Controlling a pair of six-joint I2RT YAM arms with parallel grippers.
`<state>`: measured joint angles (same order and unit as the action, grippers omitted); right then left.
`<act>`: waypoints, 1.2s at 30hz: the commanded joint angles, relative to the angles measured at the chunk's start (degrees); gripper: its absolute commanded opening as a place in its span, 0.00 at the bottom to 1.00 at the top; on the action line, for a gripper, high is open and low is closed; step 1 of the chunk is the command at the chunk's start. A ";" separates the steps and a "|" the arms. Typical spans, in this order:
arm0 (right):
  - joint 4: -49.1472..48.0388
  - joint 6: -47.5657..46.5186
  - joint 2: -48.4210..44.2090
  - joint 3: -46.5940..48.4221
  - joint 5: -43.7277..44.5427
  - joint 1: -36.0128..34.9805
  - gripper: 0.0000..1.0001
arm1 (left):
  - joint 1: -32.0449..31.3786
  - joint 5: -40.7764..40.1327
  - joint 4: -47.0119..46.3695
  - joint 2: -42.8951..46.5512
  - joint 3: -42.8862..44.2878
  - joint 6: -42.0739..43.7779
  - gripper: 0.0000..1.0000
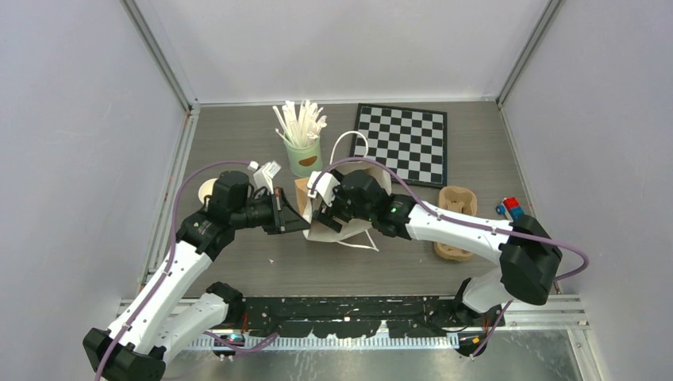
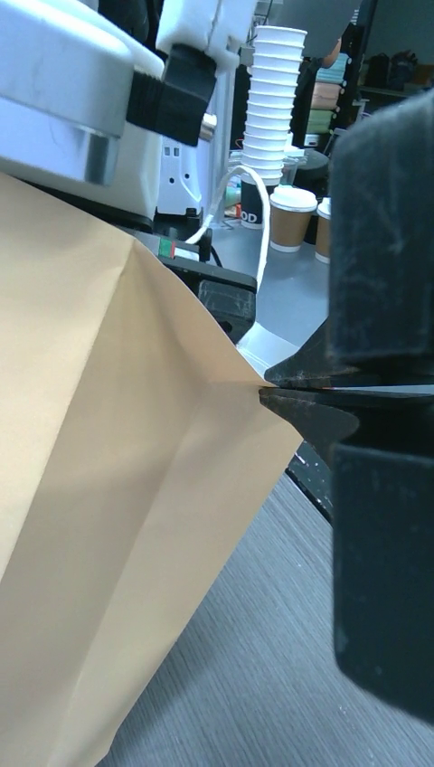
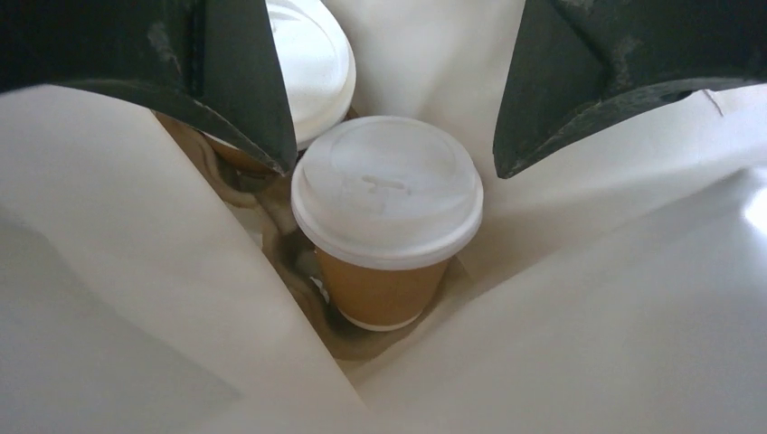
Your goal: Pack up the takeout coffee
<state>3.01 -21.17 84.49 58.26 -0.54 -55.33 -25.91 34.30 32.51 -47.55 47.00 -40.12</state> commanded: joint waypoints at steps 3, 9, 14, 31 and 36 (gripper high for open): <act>-1.90 -3.27 -3.90 -2.91 -1.58 0.41 0.90 | -0.28 -0.78 0.29 0.02 0.71 0.11 0.00; -0.51 -6.02 -2.01 -1.73 -9.59 1.89 0.93 | -0.28 -0.37 0.69 -0.45 1.48 0.02 0.00; -1.25 -7.23 0.03 -1.46 -10.79 1.89 0.94 | -0.28 -0.12 0.38 -0.93 1.82 -0.25 0.00; -12.00 -8.20 2.98 -3.08 -3.49 1.83 0.78 | -0.28 -0.40 0.85 -0.44 2.21 -1.54 0.00; -11.71 -8.52 0.84 -4.10 -5.54 1.85 0.73 | -0.28 -0.91 1.41 -0.01 2.39 -1.63 0.00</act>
<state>-6.46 -29.41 87.48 55.20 -5.21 -53.56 -25.91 32.95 33.32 -48.82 47.03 -41.45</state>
